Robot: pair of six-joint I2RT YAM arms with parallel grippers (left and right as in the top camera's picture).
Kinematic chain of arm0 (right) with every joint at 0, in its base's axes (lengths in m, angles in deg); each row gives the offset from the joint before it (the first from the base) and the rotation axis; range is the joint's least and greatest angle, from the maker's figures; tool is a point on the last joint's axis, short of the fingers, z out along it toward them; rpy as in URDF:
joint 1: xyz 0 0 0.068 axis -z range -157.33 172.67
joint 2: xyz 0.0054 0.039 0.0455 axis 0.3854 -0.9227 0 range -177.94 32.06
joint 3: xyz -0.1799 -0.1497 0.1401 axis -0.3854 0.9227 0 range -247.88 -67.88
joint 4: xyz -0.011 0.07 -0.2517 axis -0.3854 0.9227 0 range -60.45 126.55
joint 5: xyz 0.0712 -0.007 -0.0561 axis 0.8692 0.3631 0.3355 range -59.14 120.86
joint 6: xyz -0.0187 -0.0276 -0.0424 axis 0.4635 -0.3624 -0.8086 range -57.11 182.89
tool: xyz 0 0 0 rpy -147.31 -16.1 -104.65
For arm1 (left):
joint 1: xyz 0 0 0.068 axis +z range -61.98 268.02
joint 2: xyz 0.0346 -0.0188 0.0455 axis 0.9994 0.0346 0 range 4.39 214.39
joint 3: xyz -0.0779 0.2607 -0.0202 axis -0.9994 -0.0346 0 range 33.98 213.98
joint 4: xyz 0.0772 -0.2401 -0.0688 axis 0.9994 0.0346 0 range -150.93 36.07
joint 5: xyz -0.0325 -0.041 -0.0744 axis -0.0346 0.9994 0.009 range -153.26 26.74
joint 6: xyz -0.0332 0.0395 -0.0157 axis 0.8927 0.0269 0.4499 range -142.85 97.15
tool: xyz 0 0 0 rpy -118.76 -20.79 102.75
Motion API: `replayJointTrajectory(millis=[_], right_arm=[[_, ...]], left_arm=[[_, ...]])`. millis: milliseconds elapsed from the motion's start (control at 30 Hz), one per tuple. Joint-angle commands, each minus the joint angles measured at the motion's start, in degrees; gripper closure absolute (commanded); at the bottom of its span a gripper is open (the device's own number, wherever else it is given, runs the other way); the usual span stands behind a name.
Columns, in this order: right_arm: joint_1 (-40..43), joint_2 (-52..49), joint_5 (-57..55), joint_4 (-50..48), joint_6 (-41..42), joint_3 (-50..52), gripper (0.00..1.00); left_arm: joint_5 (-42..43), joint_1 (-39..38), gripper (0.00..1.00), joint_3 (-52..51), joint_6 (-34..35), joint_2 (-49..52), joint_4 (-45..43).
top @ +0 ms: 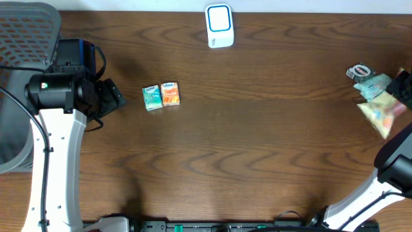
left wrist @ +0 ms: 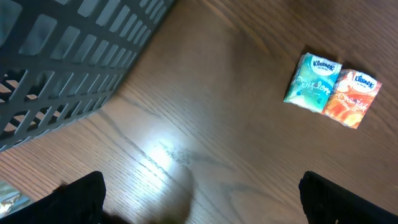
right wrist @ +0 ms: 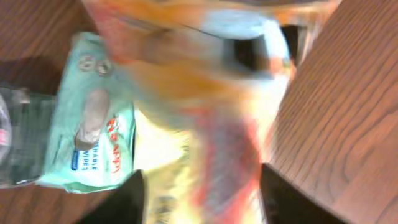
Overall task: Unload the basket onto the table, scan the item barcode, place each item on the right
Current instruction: 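Carry the cream packet to the far right and drop it, then move the right gripper left over the orange Kleenex tissue pack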
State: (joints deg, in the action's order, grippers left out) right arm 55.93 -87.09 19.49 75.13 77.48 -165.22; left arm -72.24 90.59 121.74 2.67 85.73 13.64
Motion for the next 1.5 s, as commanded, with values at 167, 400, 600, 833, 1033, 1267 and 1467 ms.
replayJointTrajectory(millis=[167, 400, 600, 833, 1033, 1267, 1467], right_arm=[[-0.1, 3.8, 4.8, 1.6, 0.8, -0.4, 0.25], [-1.6, 11.6, 15.9, 1.5, 1.4, -0.4, 0.25], [-5.5, 15.9, 31.0, 1.8, 1.7, -0.4, 0.25], [-14.5, 15.6, 48.4, 5.0, 1.7, -0.4, 0.21], [-25.8, 14.6, 47.4, 5.5, 1.7, -0.4, 0.06], [-39.8, 13.5, 35.2, 3.6, 1.7, -0.4, 0.01], [-49.9, 10.1, 33.3, 0.1, 1.7, -0.4, 0.01]], left_arm=[[-0.5, 0.3, 0.02, 0.2, 0.5, 0.2, 0.2], [-0.5, 0.3, 0.02, 0.2, 0.5, 0.2, 0.2], [-0.5, 0.3, 0.02, 0.2, 0.5, 0.2, 0.2], [-0.5, 0.3, 0.02, 0.2, 0.5, 0.2, 0.2], [-0.5, 0.3, 0.02, 0.2, 0.5, 0.2, 0.2], [-0.5, 0.3, 0.02, 0.2, 0.5, 0.2, 0.2], [-0.5, 0.3, 0.02, 0.2, 0.5, 0.2, 0.2]])
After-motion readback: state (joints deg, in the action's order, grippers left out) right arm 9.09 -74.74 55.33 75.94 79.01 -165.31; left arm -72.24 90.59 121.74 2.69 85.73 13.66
